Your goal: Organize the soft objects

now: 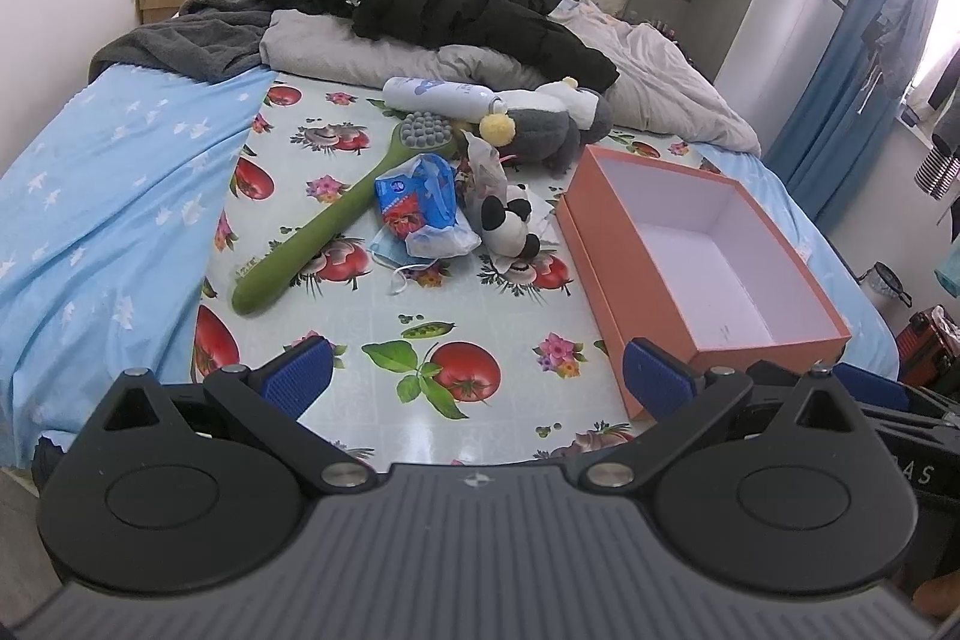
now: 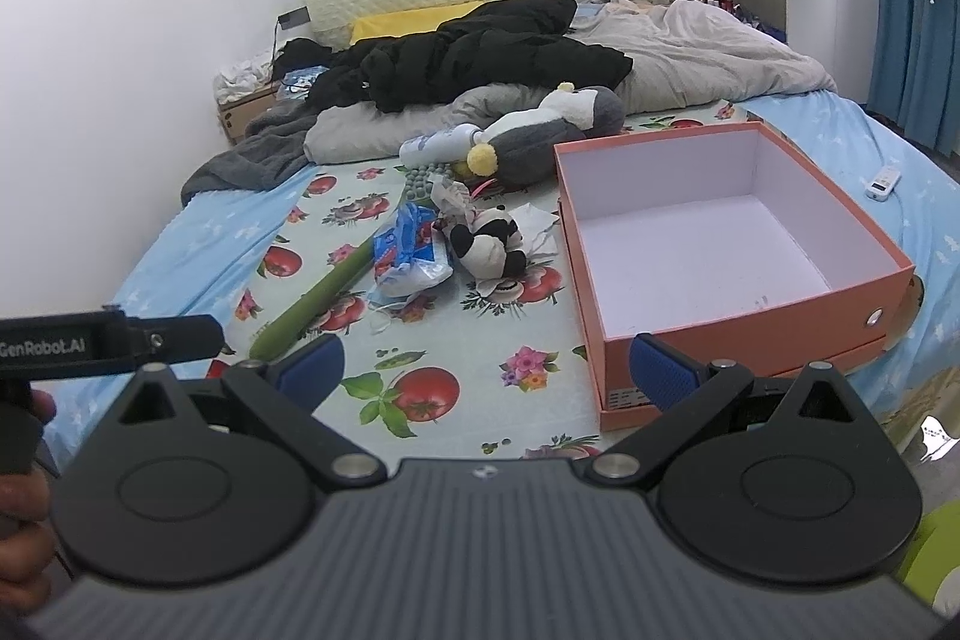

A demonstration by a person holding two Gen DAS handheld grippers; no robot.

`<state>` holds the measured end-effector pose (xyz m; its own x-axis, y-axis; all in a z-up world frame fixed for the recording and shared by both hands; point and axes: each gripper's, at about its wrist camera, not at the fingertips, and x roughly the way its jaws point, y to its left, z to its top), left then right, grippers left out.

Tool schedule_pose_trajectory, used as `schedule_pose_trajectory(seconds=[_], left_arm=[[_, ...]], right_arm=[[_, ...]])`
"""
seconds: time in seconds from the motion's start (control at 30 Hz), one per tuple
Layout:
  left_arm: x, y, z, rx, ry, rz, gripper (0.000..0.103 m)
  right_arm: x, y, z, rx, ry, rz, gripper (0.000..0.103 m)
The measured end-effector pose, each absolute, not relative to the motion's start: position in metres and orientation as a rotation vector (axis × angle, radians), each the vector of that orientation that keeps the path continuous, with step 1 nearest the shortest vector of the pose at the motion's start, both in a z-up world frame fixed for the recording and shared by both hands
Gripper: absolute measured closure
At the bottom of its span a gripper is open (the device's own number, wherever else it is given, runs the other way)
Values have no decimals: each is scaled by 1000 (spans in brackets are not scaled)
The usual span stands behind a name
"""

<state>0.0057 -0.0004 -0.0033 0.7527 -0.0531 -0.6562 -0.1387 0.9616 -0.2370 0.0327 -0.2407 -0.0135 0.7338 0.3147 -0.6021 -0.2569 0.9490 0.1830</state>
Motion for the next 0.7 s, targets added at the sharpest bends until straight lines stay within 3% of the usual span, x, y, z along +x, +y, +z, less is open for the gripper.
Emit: schedule_pose_trajectory(seconds=[0.7], left_arm=[[10, -3, -6, -273, 739, 48, 0]], right_arm=[[33, -240, -19, 85, 685, 310, 0]])
